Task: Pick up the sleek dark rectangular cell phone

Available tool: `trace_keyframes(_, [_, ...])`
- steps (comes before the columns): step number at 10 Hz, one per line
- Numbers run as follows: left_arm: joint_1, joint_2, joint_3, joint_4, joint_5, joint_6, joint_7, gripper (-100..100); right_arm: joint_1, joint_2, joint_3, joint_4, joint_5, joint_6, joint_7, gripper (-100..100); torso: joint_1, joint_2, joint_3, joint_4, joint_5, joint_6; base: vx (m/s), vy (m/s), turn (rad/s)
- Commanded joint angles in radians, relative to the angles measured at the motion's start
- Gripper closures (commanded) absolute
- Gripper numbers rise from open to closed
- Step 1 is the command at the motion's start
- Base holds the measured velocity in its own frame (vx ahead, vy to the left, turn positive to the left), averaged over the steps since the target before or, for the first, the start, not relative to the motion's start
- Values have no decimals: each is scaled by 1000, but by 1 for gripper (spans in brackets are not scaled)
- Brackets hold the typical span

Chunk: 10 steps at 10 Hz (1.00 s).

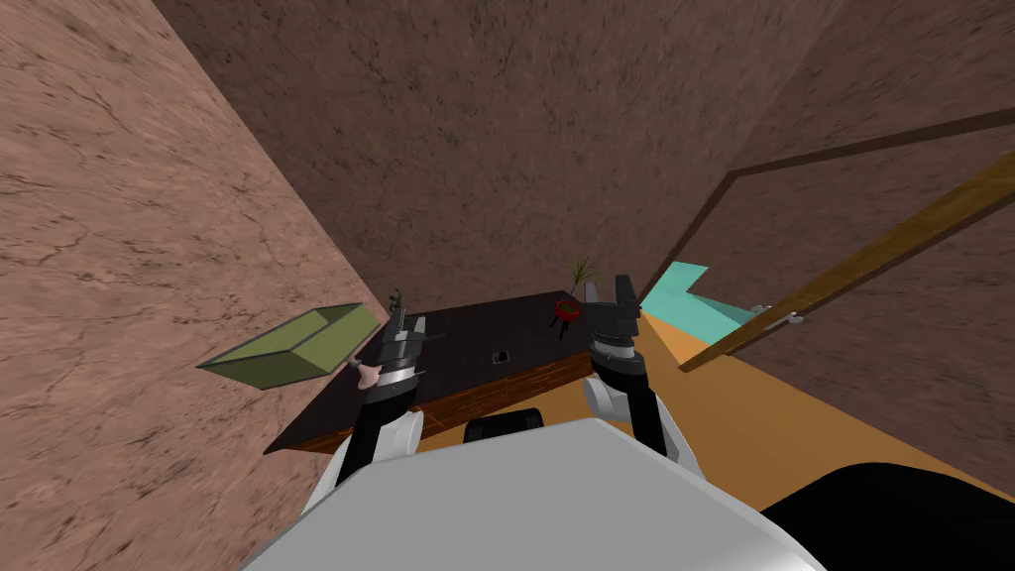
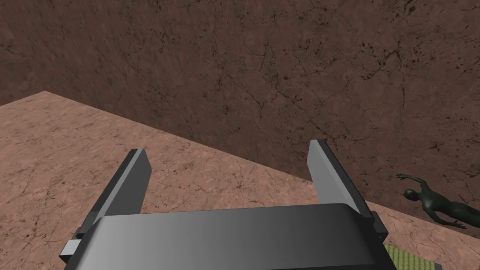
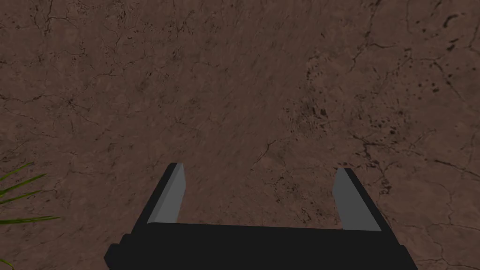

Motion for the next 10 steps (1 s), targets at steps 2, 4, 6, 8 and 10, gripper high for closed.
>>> trace_keyframes(2, [-12,56,-4,9,27,11,11,-100,0,0,0,0,0,0,0,0,0,0,0,0,0,0,-15,-3,-97])
trace_keyframes(4, [-31,104,-10,26,66,28,28,-100,0,0,0,0,0,0,0,0,0,2,1,0,0,0,-36,-4,-152])
trace_keyframes(6, [-55,151,-19,49,120,53,51,-100,0,0,0,0,0,0,0,0,0,3,1,1,0,0,-44,-8,-204])
trace_keyframes(8, [-85,198,-30,80,181,85,81,-100,0,0,0,0,0,0,0,0,0,3,2,1,0,0,-53,-15,-278])
trace_keyframes(10, [-102,223,-36,97,224,104,98,-100,0,0,0,0,0,0,0,0,-1,4,2,1,0,0,-51,-19,-171])
